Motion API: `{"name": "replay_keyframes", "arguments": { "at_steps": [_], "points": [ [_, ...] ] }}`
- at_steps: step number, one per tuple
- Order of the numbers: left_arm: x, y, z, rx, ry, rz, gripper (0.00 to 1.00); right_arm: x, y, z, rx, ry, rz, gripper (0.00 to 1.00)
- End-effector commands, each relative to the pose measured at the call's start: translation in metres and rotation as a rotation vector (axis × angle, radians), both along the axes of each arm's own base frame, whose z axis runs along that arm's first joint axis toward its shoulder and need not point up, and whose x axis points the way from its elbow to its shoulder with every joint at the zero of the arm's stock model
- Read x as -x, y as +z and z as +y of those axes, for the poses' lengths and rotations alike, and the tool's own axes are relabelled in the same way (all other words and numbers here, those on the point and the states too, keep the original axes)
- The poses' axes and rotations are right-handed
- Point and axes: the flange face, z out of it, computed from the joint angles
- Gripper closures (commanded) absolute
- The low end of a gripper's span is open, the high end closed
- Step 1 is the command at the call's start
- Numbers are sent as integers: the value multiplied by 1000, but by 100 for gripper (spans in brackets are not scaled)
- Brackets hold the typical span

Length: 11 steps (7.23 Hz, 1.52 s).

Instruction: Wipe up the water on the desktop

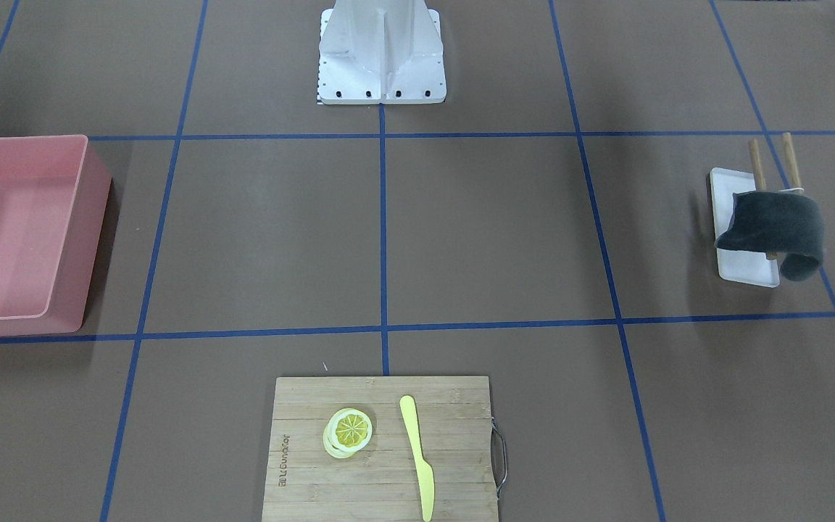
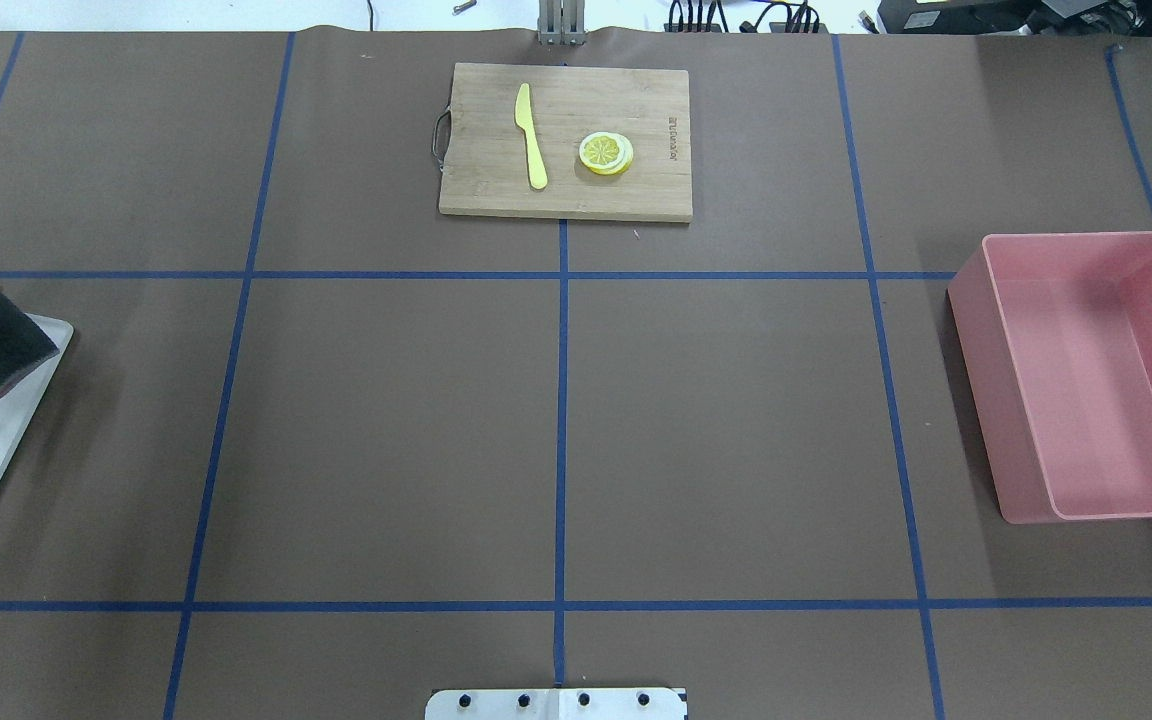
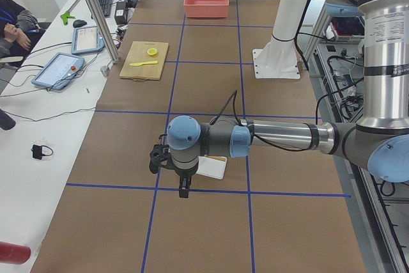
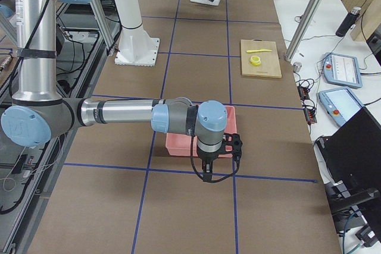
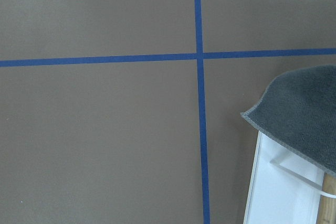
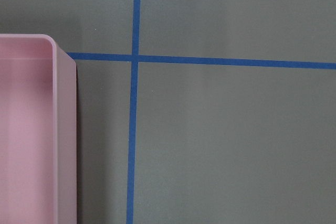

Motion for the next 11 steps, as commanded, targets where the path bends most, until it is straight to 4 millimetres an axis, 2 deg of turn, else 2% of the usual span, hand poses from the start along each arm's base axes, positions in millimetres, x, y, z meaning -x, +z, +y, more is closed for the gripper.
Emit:
{"name": "replay_keyframes", "arguments": {
  "at_steps": [1, 6, 7, 9, 10, 11],
  "points": [
    [0, -1, 0, -4, 0, 0, 1, 0, 0, 1, 1, 0, 0, 0],
    [-1, -15, -3, -34, 3, -11, 1, 0, -5, -2, -14, -2, 7, 0],
    [-1, -15, -3, -32, 4, -13, 1, -2, -36, -13, -97, 4, 25, 0],
    [0, -23, -8, -49, 3, -12, 1, -4, -40, -11, -141, 9, 46, 0],
    [0, -36, -14, -77, 2, -6, 1, -3, -41, -8, -141, 11, 45, 0],
    [-1, -43, -24, -85, -3, -6, 1, -3, -44, -16, -141, 17, 37, 0]
  ]
}}
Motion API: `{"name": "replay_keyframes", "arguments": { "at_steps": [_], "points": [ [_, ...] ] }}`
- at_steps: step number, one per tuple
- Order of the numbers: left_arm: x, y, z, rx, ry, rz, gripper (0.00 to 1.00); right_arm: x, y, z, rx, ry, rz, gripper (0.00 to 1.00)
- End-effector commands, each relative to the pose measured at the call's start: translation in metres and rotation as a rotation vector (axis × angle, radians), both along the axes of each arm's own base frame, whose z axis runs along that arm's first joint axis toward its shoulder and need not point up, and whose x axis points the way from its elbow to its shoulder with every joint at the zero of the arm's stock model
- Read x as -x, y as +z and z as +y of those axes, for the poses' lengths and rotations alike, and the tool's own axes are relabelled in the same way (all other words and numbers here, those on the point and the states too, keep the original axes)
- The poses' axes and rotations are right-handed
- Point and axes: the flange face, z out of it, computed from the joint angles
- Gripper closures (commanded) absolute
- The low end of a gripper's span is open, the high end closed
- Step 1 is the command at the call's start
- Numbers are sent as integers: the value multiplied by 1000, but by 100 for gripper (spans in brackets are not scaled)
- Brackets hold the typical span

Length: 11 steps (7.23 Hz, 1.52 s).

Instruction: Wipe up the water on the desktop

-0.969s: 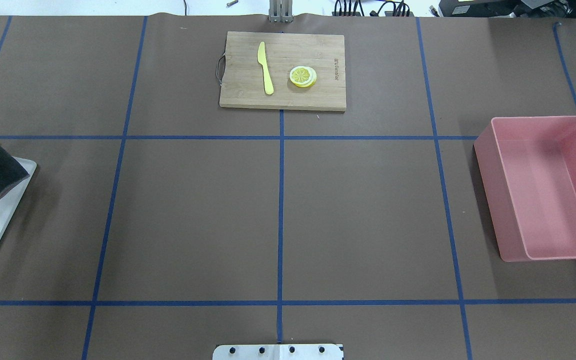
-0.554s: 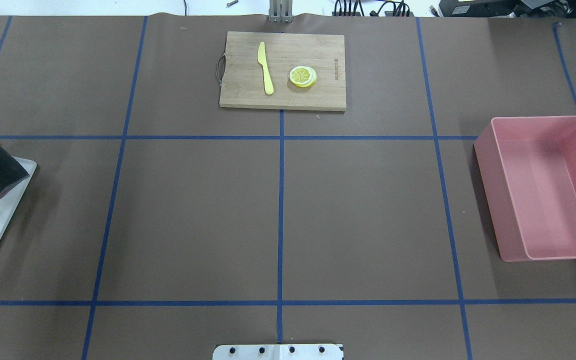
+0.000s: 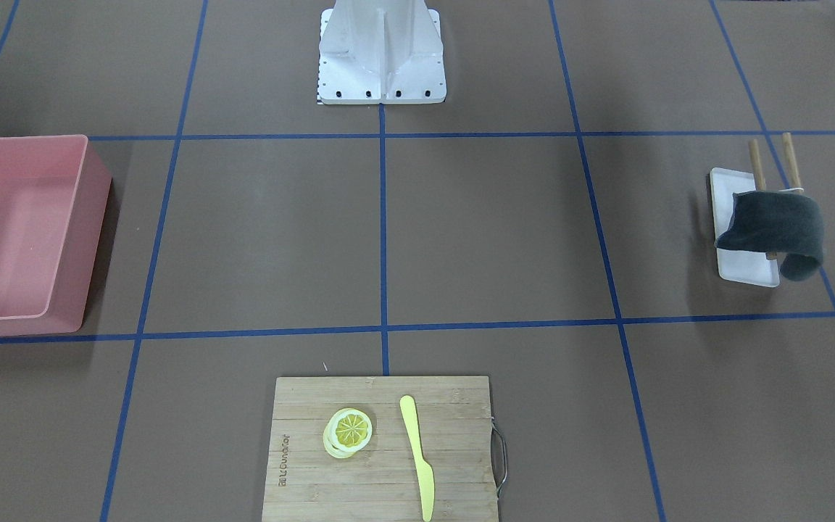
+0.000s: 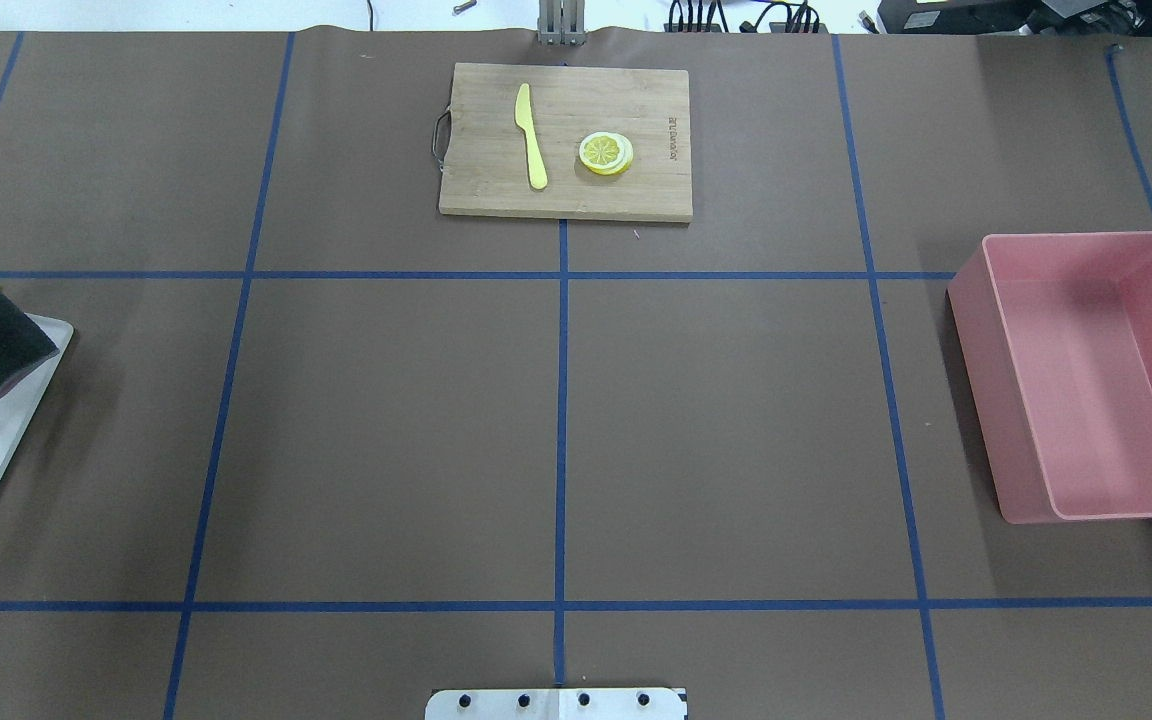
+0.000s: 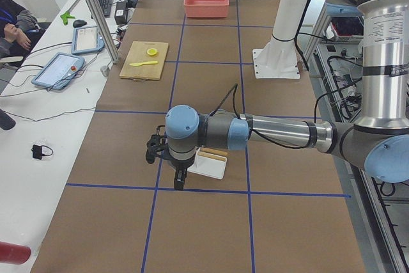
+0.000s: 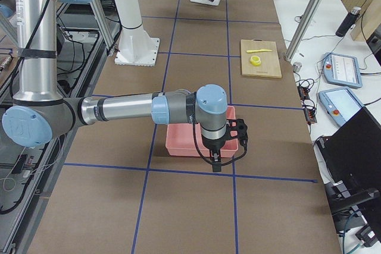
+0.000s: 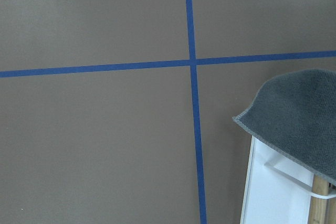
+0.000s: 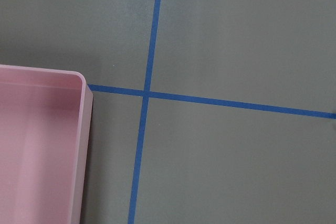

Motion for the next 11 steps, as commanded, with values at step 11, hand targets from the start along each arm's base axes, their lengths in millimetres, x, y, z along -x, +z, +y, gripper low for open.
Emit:
{"name": "replay_keyframes", "arguments": {
  "at_steps": [11],
  "points": [
    [-46, -28, -56, -315, 25, 19, 1, 1, 20, 2, 47, 10, -11, 0]
  ]
}}
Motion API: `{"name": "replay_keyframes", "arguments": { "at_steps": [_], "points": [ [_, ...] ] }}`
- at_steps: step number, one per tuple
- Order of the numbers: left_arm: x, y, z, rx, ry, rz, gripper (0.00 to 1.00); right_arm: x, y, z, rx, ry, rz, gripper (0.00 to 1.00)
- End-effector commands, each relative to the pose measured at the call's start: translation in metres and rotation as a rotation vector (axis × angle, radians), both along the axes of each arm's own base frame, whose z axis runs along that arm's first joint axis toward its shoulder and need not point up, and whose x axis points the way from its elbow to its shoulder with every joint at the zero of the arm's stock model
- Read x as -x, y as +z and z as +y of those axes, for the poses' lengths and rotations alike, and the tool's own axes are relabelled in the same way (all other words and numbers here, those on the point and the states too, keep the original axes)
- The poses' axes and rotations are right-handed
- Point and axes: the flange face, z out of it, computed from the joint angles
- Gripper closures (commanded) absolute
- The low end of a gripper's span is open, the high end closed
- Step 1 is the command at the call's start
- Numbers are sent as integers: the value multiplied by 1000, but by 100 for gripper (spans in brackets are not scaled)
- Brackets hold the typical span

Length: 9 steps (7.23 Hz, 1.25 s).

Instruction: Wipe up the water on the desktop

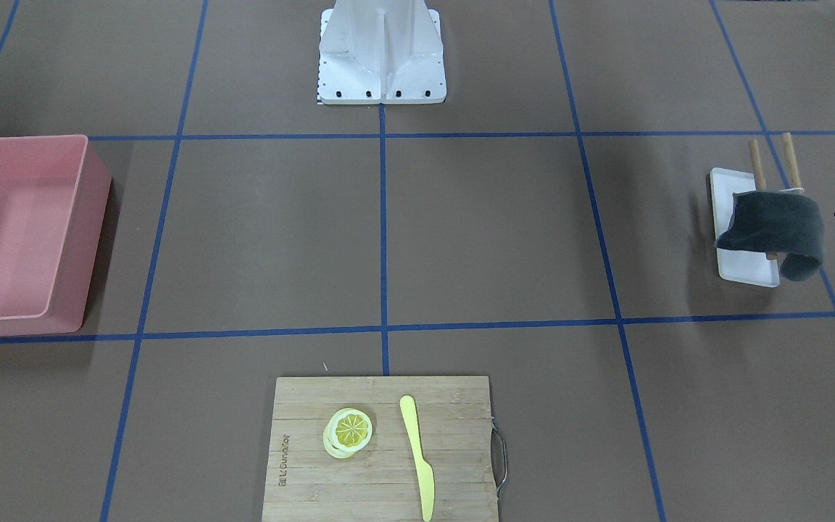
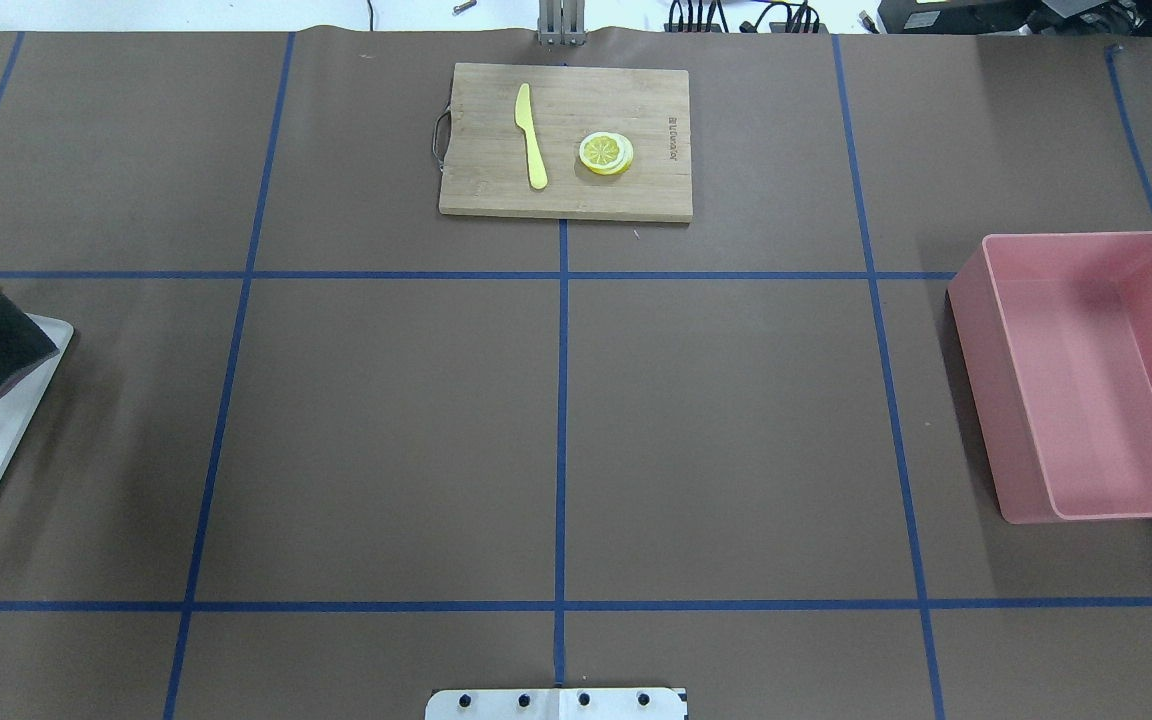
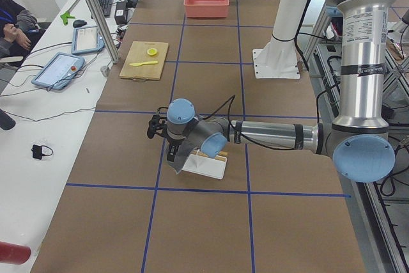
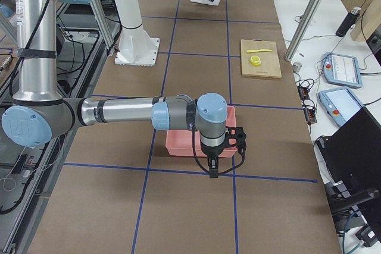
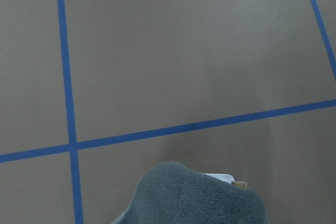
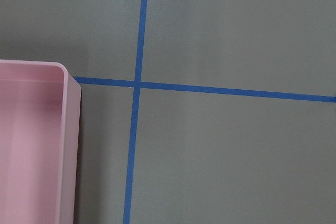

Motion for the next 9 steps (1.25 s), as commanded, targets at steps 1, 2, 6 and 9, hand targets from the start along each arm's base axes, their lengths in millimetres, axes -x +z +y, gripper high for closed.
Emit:
{"name": "replay_keyframes", "arguments": {
  "at_steps": [1, 2, 6, 9],
  "points": [
    [-3, 11, 3, -6, -11, 20, 28, 0, -1, -1, -1, 2, 1, 0],
    [-4, 9, 3, -7, -11, 25, 49, 0, -1, -1, -1, 2, 1, 0],
    [-4, 5, 1, -12, -10, 28, 59, 0, -1, -1, -1, 2, 1, 0],
    [-4, 3, 1, -20, -9, 31, 52, 0, 0, -1, 1, 2, 1, 0]
  ]
}}
